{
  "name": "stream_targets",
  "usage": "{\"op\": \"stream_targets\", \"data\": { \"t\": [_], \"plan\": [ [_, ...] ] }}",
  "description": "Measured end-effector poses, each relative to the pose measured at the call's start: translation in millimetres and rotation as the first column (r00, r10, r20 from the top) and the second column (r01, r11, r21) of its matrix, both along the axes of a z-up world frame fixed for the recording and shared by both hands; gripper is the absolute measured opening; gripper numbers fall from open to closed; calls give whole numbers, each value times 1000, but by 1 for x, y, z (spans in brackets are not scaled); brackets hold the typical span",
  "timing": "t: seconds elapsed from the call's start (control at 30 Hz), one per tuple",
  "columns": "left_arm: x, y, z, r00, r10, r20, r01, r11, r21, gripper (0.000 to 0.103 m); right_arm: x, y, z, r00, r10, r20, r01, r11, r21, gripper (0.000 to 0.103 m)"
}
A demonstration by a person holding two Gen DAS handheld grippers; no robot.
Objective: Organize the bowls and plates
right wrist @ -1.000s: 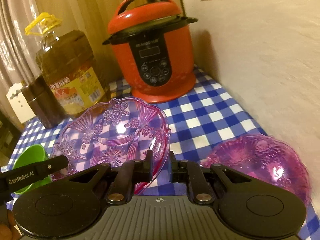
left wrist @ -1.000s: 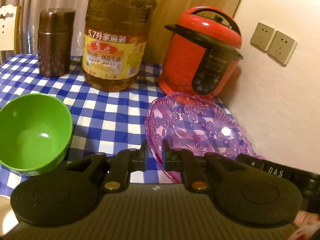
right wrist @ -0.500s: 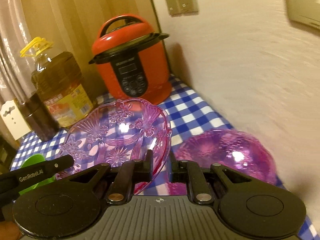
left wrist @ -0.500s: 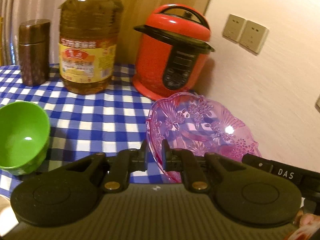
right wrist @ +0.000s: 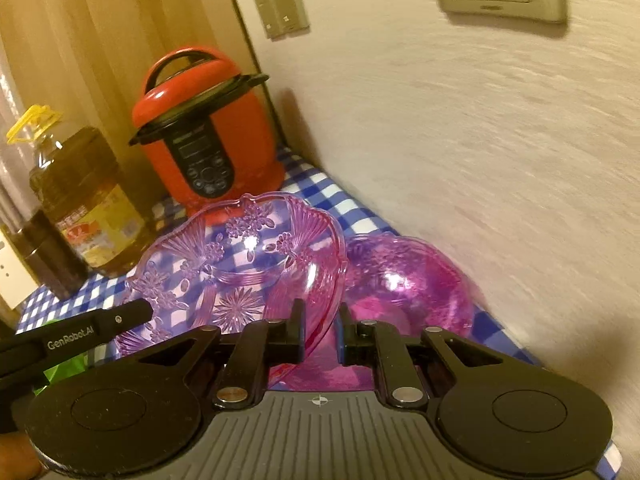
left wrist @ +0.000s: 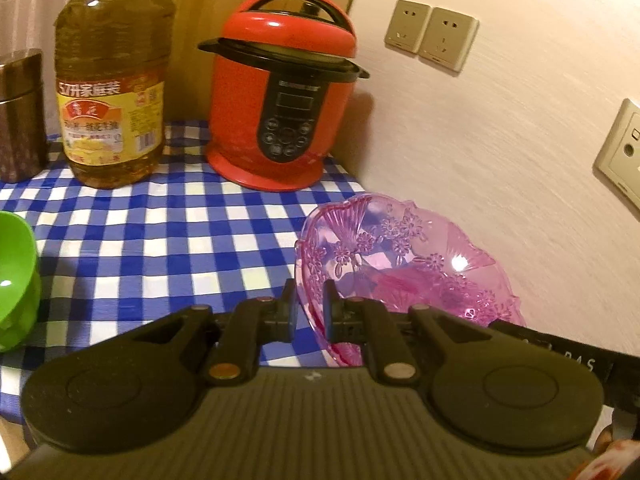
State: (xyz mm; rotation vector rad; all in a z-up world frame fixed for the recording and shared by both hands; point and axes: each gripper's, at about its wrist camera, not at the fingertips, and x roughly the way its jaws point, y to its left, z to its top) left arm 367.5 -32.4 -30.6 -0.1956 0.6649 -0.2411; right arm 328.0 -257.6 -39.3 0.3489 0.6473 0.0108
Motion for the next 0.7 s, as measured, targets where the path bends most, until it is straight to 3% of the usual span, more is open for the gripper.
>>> {"op": "stream_targets", "data": {
  "t": [0.7],
  "plan": [
    [22, -59, -29, 990, -139, -7, 139, 990, 12, 11, -7, -46, -16, 993, -111, -45, 110, 994, -25, 14]
  ]
}}
